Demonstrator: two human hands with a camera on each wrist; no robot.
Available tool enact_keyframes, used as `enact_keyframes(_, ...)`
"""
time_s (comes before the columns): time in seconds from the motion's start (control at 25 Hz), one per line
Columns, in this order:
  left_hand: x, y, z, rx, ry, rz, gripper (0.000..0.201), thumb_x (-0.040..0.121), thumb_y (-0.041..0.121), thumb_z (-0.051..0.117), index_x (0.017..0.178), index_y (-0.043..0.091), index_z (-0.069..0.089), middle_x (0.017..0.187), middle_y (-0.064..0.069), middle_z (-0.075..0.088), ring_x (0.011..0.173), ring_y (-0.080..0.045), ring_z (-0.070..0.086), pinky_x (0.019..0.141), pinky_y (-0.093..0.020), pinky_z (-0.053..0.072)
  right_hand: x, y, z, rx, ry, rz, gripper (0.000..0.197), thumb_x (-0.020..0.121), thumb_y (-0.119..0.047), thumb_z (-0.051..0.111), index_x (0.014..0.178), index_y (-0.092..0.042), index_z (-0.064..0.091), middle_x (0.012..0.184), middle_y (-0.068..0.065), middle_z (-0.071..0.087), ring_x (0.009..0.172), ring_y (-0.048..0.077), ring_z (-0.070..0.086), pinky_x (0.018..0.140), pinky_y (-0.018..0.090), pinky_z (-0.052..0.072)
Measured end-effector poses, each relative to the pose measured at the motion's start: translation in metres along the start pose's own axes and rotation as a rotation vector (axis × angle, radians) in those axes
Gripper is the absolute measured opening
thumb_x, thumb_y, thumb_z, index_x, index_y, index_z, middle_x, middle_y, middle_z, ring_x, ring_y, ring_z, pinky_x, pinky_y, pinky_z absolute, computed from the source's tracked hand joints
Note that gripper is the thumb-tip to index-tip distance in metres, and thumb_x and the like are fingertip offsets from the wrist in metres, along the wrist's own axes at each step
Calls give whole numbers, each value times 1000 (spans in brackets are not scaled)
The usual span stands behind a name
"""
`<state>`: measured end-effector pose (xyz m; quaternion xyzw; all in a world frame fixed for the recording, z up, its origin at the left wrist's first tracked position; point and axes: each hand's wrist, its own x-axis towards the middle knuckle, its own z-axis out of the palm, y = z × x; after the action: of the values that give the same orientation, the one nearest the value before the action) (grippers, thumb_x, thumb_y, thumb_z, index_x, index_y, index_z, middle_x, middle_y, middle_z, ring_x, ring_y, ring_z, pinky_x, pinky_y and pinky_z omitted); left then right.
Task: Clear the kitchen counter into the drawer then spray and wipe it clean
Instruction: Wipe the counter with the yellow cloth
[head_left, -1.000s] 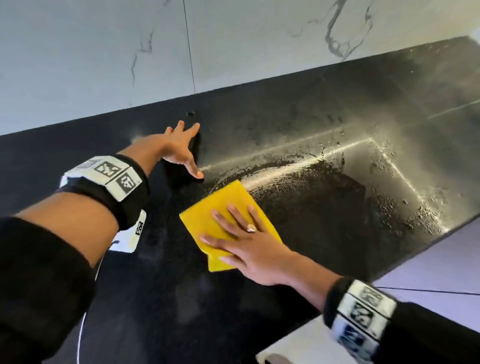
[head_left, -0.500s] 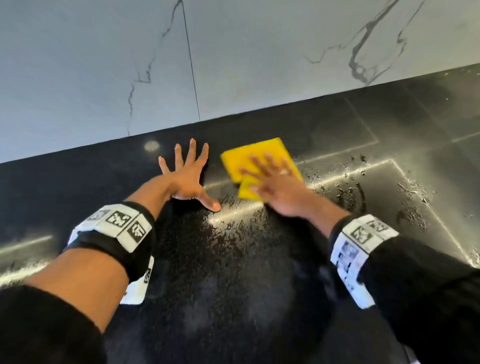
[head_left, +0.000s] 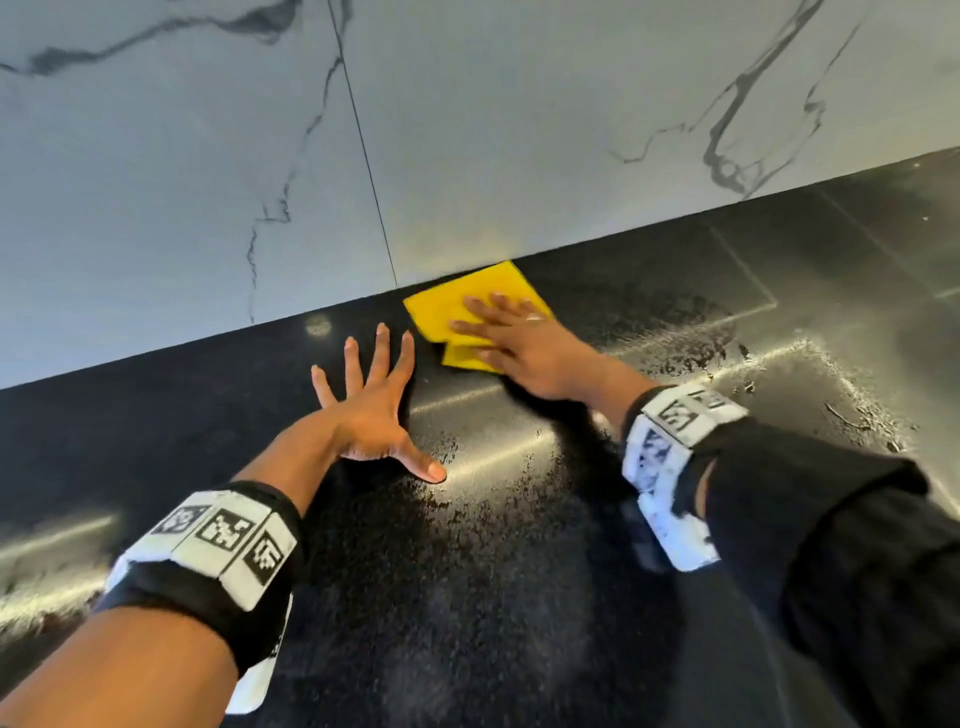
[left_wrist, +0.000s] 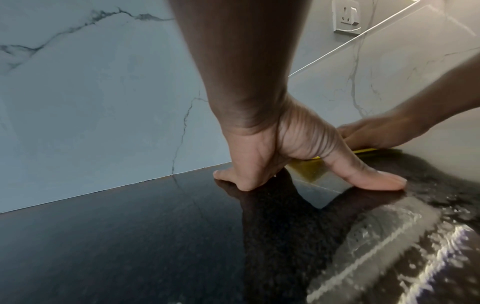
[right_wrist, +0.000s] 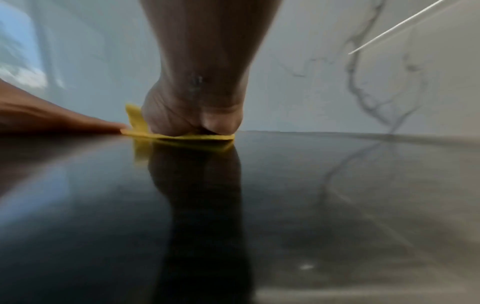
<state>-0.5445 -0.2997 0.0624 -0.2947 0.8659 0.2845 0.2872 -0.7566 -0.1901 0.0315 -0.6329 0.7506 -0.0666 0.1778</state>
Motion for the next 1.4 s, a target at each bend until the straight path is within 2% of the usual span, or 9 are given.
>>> enact_keyframes(0.2, 3, 3, 0, 2, -5, -10, 158, 45, 69, 83, 139, 39, -40, 144, 5, -50, 129, -29, -50, 104, -65, -27, -5, 48, -10, 109, 306, 859, 56, 102, -39, 30, 156, -30, 17, 165, 13, 2, 150, 42, 0, 119, 56, 1)
enact_keyframes(0.44, -3, 5, 1, 14, 15, -29, 157, 47, 68, 83, 144, 33, -35, 146, 3, -49, 131, -29, -47, 106, -65, -25, -23, -62, 33, -7, 28, 3, 55, 106, -40, 31, 155, -39, 8, 165, -7, -6, 150, 20, -12, 120, 43, -8)
enact_keyframes(0.52, -3, 5, 2, 18, 22, -11, 156, 48, 67, 83, 143, 33, -36, 146, 3, -49, 132, -30, -46, 106, -65, -25, -52, -16, 22, -8, 45, 135, 51, 106, -39, 30, 154, -42, 13, 165, -8, -3, 150, 19, -8, 121, 42, -5)
enact_keyframes(0.68, -4, 11, 0, 31, 35, -32, 157, 46, 68, 83, 142, 36, -36, 146, 2, -49, 135, -32, -42, 105, -64, -22, -121, 26, 11, 94, 196, 868, 53, 106, -38, 31, 155, -39, 11, 165, 8, -6, 150, 38, -6, 120, 55, 1)
enact_keyframes(0.84, -18, 17, 2, 65, 105, -52, 154, 46, 68, 82, 147, 35, -29, 150, -4, -43, 140, -34, -35, 108, -65, -15, -164, -99, 62, 39, 3, 292, 55, 106, -36, 32, 154, -45, 7, 163, -1, -15, 148, 26, -18, 118, 49, -10)
enact_keyframes(0.92, -25, 19, 8, 59, 171, -48, 144, 52, 65, 82, 152, 34, -17, 152, -7, -40, 143, -34, -29, 113, -62, -11, -203, -89, 70, -14, 73, 159, 51, 104, -41, 32, 152, -46, 13, 164, -5, -5, 149, 21, -10, 120, 46, -7)
enact_keyframes(1.08, -46, 36, 44, 76, 270, 108, 117, 72, 51, 79, 157, 27, 3, 154, -7, -38, 147, -33, -19, 119, -56, -2, -248, -14, 66, 111, 316, 891, 52, 102, -44, 28, 153, -41, 15, 166, 3, 4, 151, 35, 1, 121, 52, 3)
enact_keyframes(1.16, -58, 48, 68, 68, 258, 180, 114, 75, 44, 80, 156, 26, 2, 153, -6, -39, 148, -30, -18, 119, -54, 0, -232, -38, 71, 102, 374, 1050, 53, 104, -38, 33, 155, -39, 17, 166, 7, 2, 151, 38, -1, 120, 54, 2)
enact_keyframes(1.4, -92, 57, 100, 313, 144, 295, 130, 68, 41, 85, 155, 25, -10, 153, -4, -41, 148, -31, -17, 120, -52, 9, -301, -130, 122, 21, 99, 172, 53, 99, -53, 21, 151, -45, 18, 163, -10, -3, 150, 24, -12, 120, 41, -8)
